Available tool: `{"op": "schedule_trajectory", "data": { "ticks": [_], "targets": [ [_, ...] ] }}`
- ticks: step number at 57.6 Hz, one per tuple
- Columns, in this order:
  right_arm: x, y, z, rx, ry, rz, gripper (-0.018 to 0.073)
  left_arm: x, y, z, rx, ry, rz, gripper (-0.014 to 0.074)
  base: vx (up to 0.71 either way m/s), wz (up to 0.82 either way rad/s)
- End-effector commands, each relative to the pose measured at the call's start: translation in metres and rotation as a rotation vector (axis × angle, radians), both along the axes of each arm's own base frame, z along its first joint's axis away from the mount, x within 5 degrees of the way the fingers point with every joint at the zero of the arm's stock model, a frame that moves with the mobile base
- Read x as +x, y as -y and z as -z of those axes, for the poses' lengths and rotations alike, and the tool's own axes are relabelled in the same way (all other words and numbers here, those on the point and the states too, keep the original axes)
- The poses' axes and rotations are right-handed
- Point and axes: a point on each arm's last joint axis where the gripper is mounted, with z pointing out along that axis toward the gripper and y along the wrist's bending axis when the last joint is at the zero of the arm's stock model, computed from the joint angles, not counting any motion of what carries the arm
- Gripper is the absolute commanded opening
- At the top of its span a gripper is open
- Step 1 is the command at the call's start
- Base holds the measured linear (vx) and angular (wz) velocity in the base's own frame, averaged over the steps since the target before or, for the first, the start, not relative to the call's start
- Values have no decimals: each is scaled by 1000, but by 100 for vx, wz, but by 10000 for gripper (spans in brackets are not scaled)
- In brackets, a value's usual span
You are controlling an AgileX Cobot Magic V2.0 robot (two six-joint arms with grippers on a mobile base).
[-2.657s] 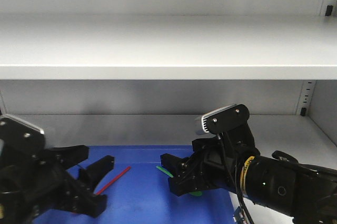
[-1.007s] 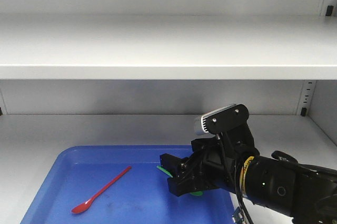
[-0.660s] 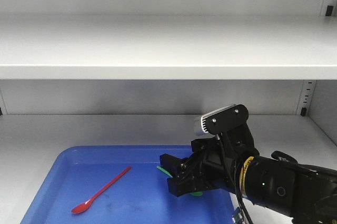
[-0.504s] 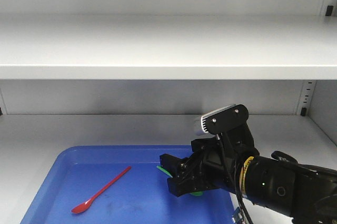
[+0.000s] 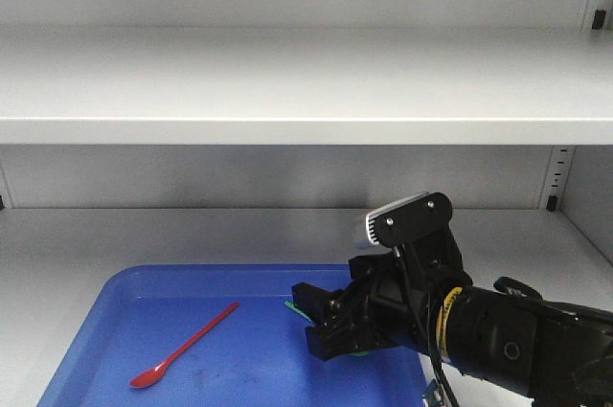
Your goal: Sort red and green spoons into left cabinet
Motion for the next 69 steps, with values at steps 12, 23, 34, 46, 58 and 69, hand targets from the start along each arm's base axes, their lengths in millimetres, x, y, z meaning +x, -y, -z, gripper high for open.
{"op": "schedule_trajectory", "data": {
  "ticks": [12, 23, 34, 46, 58, 69],
  "targets": [
    [-20, 24, -27, 15, 48, 114, 498, -3, 0, -9, -5, 98, 3, -6, 0, 0],
    [-41, 47, -30, -25, 57, 207, 448, -3, 0, -9, -5, 98, 3, -6, 0, 0],
    [-65, 75, -28, -55, 36, 289, 393, -3, 0, -9, -5, 98, 3, -6, 0, 0],
    [-93, 102, -28, -198, 176, 245, 307, -3, 0, -9, -5, 98, 3, -6, 0, 0],
    [-120, 129, -19, -208, 251, 291, 200, -3, 0, -9, -5, 98, 3, -6, 0, 0],
    [-145, 147, -4, -126, 325, 378, 125, -3, 0, -9, -5, 98, 3, -6, 0, 0]
  ]
}}
